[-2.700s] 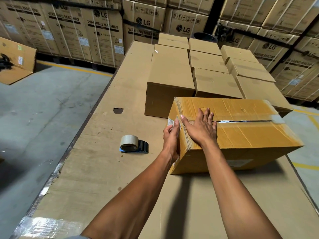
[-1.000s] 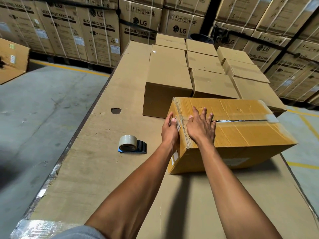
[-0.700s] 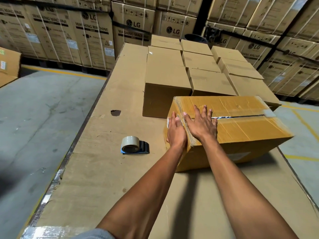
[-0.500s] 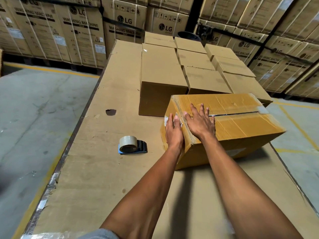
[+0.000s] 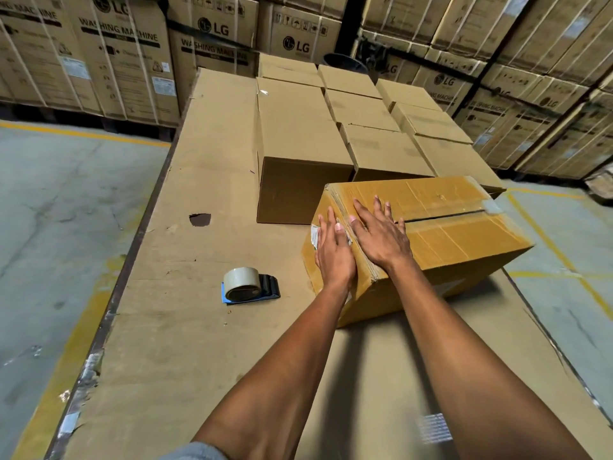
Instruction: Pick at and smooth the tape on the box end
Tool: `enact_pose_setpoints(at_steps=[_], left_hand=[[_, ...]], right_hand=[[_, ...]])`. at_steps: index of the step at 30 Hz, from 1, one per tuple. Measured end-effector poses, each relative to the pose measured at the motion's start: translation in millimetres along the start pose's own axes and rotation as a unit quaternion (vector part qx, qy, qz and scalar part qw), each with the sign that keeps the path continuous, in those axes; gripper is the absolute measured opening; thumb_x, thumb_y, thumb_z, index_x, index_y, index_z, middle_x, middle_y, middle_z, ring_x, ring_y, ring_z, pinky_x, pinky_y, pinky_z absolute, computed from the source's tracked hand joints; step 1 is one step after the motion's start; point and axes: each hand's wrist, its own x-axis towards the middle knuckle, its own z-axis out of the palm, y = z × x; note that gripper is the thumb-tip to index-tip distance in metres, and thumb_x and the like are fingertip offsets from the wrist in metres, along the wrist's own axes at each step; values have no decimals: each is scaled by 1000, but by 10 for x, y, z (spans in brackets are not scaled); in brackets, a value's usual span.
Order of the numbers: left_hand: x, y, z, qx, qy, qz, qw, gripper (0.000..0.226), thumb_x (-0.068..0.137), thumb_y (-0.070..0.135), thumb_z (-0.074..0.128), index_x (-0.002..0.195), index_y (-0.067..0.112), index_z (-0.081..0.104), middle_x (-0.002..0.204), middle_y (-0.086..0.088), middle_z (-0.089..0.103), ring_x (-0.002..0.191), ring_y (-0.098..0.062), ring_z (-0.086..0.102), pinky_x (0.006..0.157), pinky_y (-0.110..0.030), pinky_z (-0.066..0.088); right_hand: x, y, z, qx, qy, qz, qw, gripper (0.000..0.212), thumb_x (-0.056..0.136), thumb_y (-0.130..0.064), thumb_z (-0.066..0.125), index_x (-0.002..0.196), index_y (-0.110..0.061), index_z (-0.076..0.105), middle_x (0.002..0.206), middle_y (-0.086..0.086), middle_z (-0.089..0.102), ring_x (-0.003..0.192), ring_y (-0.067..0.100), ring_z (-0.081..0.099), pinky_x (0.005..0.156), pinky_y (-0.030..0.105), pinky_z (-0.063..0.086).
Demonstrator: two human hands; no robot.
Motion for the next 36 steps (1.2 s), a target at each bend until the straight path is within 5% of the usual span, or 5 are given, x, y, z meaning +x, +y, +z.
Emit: enact_pose_setpoints(at_steps=[9, 15, 26, 30, 36], left_hand=[[45, -44, -128, 13, 3, 18, 1000, 51, 120, 30, 39, 170, 41, 38, 179, 5, 37, 165, -19, 33, 134, -48, 29], [74, 31, -148, 7, 10, 5, 1000, 59, 109, 70, 39, 165, 50, 42, 174, 10, 42, 162, -22, 39, 128, -63, 35], [42, 67, -194, 70, 14, -2, 997, 60, 119, 19, 43, 170, 49, 34, 177, 9, 38, 163, -18, 35, 130, -56, 25], [-143, 122, -115, 79, -2, 32, 996, 59, 118, 56, 27, 174, 46, 14, 184, 13, 17, 170, -17, 19, 132, -60, 11], [-347, 71, -74, 137, -31, 55, 989, 70, 112, 70, 12, 175, 43, -4, 184, 19, 2, 171, -9, -1, 134, -61, 1]], right_hand=[[42, 3, 21, 18, -13, 6, 1000, 54, 112, -42, 25, 162, -56, 12, 177, -3, -4, 163, 24, -8, 130, 56, -2], [41, 4, 16, 24, -5, 4, 1000, 57, 107, -66, 22, 162, -55, 16, 177, -6, -1, 164, 23, -5, 128, 56, 0], [31, -9, -8, 46, -7, -1, 999, 54, 112, -41, 29, 164, -51, 17, 177, -3, 0, 164, 23, -5, 130, 57, -2], [26, 26, 10, 41, -4, -6, 999, 59, 107, -63, 28, 164, -50, 19, 177, -4, 2, 164, 24, -3, 128, 56, 0], [-30, -26, -18, 58, -8, -23, 998, 53, 113, -41, 30, 163, -51, 20, 177, -3, 0, 164, 22, -5, 130, 56, -1]])
